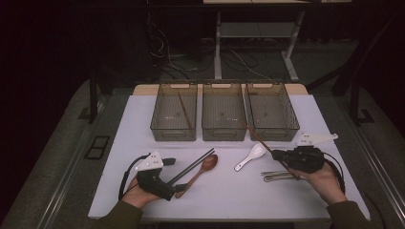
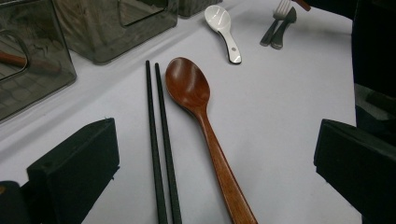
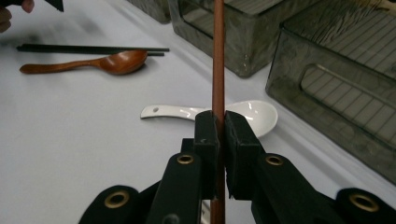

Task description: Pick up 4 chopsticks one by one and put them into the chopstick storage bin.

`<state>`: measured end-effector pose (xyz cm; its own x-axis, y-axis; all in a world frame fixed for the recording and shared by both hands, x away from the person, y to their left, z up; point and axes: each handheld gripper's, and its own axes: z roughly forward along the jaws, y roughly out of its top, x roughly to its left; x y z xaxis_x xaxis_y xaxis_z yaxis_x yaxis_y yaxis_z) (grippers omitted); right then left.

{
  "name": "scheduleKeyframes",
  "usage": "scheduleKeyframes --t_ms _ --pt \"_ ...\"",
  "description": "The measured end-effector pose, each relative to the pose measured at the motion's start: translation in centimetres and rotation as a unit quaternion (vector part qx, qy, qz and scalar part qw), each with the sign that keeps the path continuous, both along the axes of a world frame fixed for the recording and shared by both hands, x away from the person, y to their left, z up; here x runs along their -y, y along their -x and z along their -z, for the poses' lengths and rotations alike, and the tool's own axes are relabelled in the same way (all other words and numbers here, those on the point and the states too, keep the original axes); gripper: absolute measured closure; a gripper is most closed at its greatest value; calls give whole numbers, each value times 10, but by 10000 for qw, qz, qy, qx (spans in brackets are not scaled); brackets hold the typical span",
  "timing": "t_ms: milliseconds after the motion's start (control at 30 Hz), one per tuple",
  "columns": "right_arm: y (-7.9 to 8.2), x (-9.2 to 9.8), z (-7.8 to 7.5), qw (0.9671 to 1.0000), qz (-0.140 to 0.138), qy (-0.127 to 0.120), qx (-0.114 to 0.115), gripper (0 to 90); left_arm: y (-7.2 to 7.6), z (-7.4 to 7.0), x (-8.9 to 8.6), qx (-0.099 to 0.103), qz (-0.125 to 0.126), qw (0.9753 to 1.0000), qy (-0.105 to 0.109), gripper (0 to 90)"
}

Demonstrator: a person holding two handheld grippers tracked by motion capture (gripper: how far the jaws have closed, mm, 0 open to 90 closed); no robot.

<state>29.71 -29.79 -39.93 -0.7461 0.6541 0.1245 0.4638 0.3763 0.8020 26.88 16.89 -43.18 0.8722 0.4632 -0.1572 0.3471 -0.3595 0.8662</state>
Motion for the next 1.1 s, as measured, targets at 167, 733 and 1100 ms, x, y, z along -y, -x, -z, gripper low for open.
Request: scheduleKeyframes --t_ms 167,733,1100 --pt "-8 -8 -3 9999 -29 -102 27 837 0 0 1 9 21 10000 -30 0" --pt "-32 -39 -8 9996 -101 -227 140 837 0 0 0 0 2 10000 22 0" --pt "-50 -63 -17 9985 -161 -424 307 837 0 0 0 2 -30 10000 -1 0"
